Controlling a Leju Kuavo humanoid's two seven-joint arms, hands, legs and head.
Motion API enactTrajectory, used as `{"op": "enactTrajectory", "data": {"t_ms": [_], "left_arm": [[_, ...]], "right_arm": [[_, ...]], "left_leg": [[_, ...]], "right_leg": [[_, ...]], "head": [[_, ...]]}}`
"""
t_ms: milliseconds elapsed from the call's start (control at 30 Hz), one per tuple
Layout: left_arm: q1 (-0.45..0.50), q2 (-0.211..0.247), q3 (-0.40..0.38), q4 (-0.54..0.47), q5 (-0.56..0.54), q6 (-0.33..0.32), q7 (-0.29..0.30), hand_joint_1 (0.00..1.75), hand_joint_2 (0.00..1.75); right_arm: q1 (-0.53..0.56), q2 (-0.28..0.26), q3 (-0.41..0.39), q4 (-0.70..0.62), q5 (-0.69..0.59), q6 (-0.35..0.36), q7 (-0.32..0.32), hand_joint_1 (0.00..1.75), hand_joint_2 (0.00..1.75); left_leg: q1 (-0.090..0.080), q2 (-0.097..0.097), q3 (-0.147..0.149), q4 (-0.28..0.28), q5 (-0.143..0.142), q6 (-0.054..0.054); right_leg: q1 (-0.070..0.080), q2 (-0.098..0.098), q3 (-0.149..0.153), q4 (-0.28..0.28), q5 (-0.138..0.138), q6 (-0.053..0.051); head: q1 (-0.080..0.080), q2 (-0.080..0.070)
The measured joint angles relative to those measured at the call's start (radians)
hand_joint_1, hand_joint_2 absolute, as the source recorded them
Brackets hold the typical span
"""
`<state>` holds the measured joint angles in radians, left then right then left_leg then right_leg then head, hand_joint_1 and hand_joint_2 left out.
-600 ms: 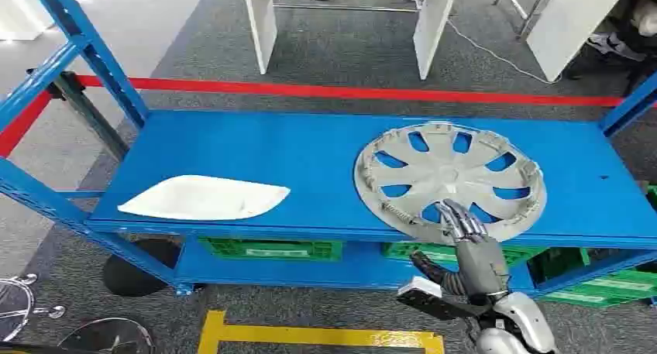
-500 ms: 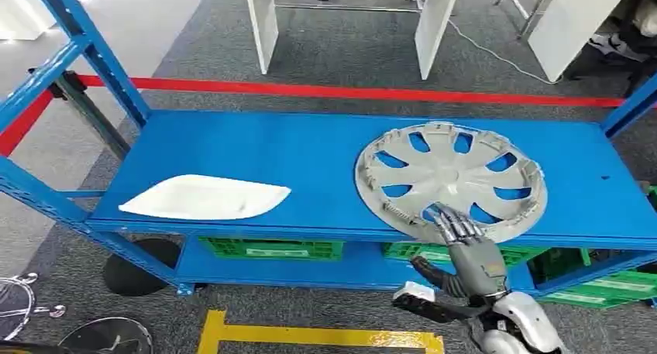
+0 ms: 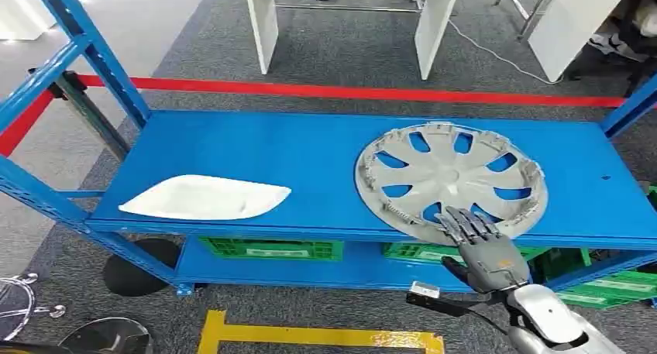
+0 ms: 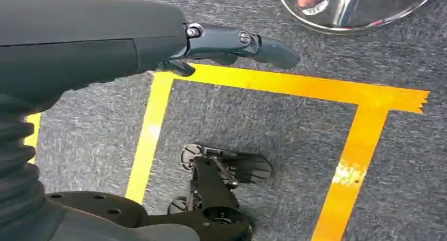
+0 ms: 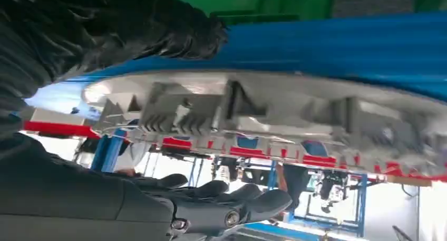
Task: Take the parts from the cabinet and place them on the table.
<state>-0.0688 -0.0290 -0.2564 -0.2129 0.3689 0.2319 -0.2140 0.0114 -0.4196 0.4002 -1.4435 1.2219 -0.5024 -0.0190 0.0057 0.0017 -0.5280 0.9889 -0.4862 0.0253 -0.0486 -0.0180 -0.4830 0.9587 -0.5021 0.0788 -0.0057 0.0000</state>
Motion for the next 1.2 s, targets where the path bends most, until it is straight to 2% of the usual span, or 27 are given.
{"op": "enactTrajectory", "data": {"t_ms": [200, 600, 633, 667, 700, 733, 800, 1200], "left_arm": [[-0.002, 0.000, -0.014, 0.000, -0.011, 0.000, 0.004, 0.00, 1.75], [-0.009, 0.000, -0.016, 0.000, -0.031, -0.005, 0.013, 0.00, 1.75], [-0.010, 0.000, -0.016, 0.000, -0.032, -0.006, 0.014, 0.00, 1.75], [-0.011, 0.000, -0.016, 0.000, -0.033, -0.008, 0.016, 0.00, 1.75], [-0.012, 0.000, -0.016, 0.000, -0.034, -0.010, 0.016, 0.00, 1.75], [-0.013, 0.000, -0.016, 0.000, -0.035, -0.012, 0.016, 0.00, 1.75], [-0.014, 0.000, -0.016, 0.000, -0.039, -0.013, 0.018, 0.00, 1.75], [-0.014, 0.000, -0.019, 0.000, -0.047, -0.014, 0.021, 0.00, 1.75]], "right_arm": [[-0.027, -0.021, 0.012, 0.043, 0.042, 0.040, 0.018, 0.00, 1.75], [-0.160, -0.027, 0.073, 0.194, 0.045, 0.111, -0.005, 0.00, 1.75], [-0.173, -0.027, 0.079, 0.206, 0.040, 0.113, -0.007, 0.21, 1.75], [-0.186, -0.026, 0.085, 0.219, 0.032, 0.113, -0.010, 0.96, 1.75], [-0.199, -0.024, 0.090, 0.232, 0.023, 0.114, -0.013, 1.19, 1.75], [-0.211, -0.023, 0.095, 0.244, 0.015, 0.114, -0.015, 1.66, 1.75], [-0.229, -0.020, 0.104, 0.263, 0.002, 0.114, -0.016, 1.75, 1.75], [-0.267, -0.005, 0.131, 0.291, -0.027, 0.087, -0.015, 1.75, 1.75]], "left_leg": [[0.000, 0.000, 0.000, 0.000, 0.000, 0.000], [0.000, 0.000, 0.000, 0.000, 0.000, -0.001], [0.000, 0.000, 0.001, 0.000, 0.001, -0.001], [0.000, 0.000, 0.001, 0.000, 0.001, 0.000], [0.000, 0.000, 0.001, 0.000, 0.001, 0.000], [0.000, 0.000, 0.001, 0.000, 0.001, 0.000], [0.000, 0.000, 0.001, 0.000, 0.002, 0.000], [0.000, 0.000, 0.001, 0.000, 0.002, 0.000]], "right_leg": [[0.000, 0.000, 0.000, 0.000, 0.000, 0.000], [0.000, 0.001, 0.000, 0.000, 0.000, 0.000], [0.000, 0.001, 0.001, 0.000, 0.001, 0.000], [0.000, 0.001, 0.001, 0.000, 0.001, 0.000], [0.000, 0.001, 0.001, 0.000, 0.001, 0.000], [0.000, 0.001, 0.001, 0.000, 0.001, 0.000], [0.000, 0.000, 0.001, 0.000, 0.001, 0.000], [0.000, 0.000, 0.001, 0.000, 0.001, 0.000]], "head": [[0.000, 0.000], [0.000, 0.000], [0.000, 0.000], [0.000, 0.000], [0.000, 0.000], [0.000, 0.000], [0.000, 0.000], [0.000, 0.000]]}}
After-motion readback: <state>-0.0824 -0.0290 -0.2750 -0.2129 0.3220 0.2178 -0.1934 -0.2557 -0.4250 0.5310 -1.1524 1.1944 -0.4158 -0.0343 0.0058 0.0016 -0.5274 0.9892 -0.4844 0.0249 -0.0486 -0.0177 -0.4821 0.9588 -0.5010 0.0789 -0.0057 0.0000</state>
